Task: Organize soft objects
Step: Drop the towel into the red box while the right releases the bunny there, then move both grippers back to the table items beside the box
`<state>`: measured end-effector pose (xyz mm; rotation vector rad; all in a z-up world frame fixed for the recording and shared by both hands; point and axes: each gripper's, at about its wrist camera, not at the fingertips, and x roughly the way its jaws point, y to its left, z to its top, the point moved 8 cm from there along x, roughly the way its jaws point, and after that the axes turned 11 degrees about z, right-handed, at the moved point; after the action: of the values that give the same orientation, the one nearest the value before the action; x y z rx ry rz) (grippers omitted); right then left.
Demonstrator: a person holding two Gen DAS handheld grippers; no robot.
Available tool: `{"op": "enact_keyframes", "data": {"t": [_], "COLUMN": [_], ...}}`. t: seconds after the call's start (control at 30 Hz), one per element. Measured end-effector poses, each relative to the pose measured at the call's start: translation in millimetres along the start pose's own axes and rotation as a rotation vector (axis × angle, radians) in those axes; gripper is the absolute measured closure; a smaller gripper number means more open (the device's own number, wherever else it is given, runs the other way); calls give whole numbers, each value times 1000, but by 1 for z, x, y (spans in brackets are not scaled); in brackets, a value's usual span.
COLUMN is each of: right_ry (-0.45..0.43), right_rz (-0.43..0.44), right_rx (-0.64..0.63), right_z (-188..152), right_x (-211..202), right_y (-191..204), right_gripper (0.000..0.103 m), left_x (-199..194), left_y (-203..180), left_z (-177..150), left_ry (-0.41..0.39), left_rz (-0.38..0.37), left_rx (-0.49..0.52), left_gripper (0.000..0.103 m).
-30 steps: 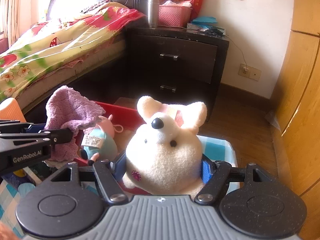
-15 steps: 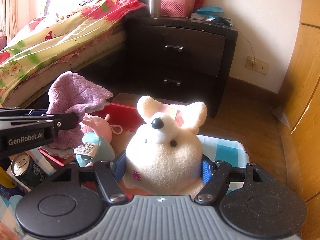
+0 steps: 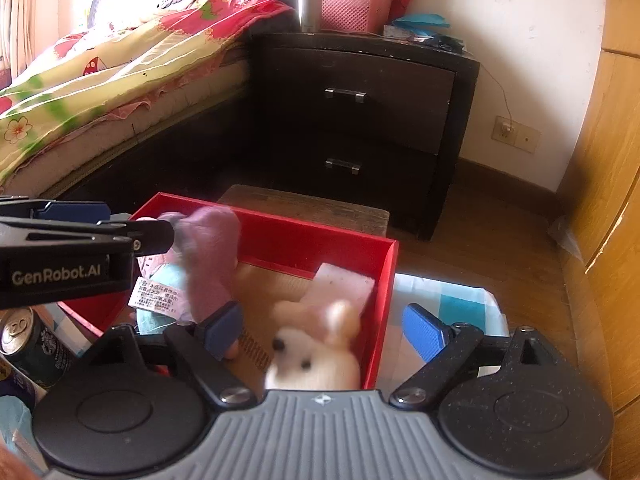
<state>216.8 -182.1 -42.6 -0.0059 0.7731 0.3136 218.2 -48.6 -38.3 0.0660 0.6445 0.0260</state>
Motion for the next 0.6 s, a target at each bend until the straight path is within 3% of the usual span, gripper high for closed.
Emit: {"op": "enact_keyframes", "data": {"t": [0.33,0.6], "right_ry": [-31,4], "right_rz": [-5,-10], "right_rx": [65,52], "right_z": [4,-8], "right_x": [-29,-39], "right_y": [-9,-7], "right_gripper": [36,36], "left_x": [-24,-34], "left_y": [7,5], "left_z": [-2,-16], "left_ry": [-7,17], "left_rz": [-16,-18], "left_rx": [-11,23], "left_gripper": [39,37]}}
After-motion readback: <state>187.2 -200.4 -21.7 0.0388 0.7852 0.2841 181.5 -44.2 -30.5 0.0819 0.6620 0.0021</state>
